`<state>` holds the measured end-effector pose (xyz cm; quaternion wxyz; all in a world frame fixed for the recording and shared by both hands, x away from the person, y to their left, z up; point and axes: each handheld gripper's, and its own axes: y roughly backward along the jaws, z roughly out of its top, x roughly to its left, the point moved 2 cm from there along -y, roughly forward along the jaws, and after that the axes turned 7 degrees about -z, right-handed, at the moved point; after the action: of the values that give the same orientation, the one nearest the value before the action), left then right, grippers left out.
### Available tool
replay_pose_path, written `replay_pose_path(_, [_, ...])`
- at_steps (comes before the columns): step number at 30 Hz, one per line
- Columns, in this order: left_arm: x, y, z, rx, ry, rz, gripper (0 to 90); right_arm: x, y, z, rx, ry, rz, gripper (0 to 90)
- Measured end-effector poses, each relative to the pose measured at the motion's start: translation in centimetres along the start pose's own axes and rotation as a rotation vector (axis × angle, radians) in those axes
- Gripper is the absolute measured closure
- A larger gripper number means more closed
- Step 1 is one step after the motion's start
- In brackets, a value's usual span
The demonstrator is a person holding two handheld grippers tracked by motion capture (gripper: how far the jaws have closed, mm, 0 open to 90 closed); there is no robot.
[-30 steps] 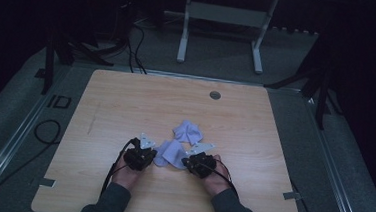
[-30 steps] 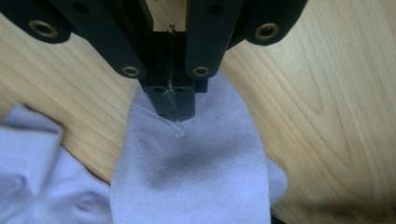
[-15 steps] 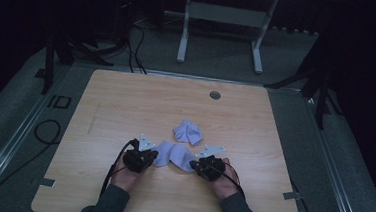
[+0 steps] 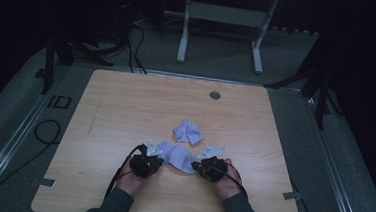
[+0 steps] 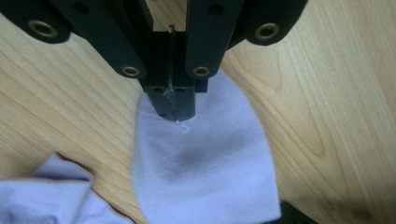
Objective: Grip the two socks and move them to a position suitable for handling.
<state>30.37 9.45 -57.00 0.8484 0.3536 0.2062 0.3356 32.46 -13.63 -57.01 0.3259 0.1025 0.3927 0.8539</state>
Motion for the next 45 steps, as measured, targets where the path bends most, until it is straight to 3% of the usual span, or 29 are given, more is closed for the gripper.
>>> replay_pose_path(8, [-0.4,0.7,-0.7,0.021,-0.006,-0.004,89.4,-0.6,0.6,-0.7,0.003,-0.018,-0.008,89.1])
replay_pose_path(18, [-1.4,1.3,-1.4,0.028,-0.002,-0.024,89.3,-0.5,1.0,-1.0,0.013,-0.004,-0.004,87.0])
replay_pose_path(23, [-1.8,1.5,-1.2,-0.007,-0.033,-0.046,80.9,-0.2,1.3,-0.9,0.027,-0.006,0.005,81.6])
replay_pose_path(28, [-1.8,1.9,-0.9,-0.059,-0.034,-0.046,77.8,-0.5,2.6,0.0,-0.031,-0.015,-0.001,76.8])
replay_pose_path(35, [-1.3,1.9,-0.9,-0.072,-0.014,-0.038,72.7,-1.9,3.2,1.1,-0.062,-0.029,-0.067,76.6])
replay_pose_path(38, [-1.0,1.6,-0.9,-0.053,-0.011,-0.026,70.8,-2.5,2.8,1.8,-0.067,-0.027,-0.094,76.2])
replay_pose_path(45, [-0.5,1.6,-0.8,-0.06,0.005,-0.016,69.5,-3.0,1.6,3.2,-0.063,-0.021,-0.137,76.6])
